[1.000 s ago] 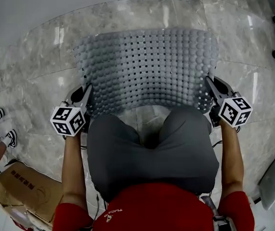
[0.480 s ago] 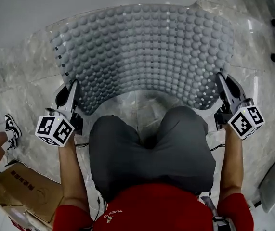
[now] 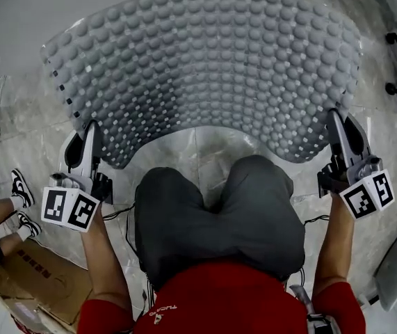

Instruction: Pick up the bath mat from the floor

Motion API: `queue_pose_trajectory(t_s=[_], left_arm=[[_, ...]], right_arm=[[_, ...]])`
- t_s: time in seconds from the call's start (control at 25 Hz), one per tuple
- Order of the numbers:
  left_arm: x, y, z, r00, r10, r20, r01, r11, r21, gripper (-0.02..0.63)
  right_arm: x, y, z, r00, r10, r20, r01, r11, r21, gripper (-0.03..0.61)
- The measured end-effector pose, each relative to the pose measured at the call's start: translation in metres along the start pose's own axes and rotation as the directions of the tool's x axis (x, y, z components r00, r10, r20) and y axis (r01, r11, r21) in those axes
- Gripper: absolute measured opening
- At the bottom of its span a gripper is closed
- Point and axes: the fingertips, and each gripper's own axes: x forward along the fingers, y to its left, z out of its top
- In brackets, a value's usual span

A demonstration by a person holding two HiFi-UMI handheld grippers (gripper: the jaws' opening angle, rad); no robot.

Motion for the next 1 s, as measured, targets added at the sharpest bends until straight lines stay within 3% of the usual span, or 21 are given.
queue_pose_trajectory(t_s=[1.0], left_arm=[[-0.002,-0.004,0.004,0.999,0.003,0.039,-0.002,1.0,-0.028,0.041]], right_arm=[[-0.003,-0.004,0.005,0.997,-0.039,0.068,0.036,0.999,0.039,0.041]])
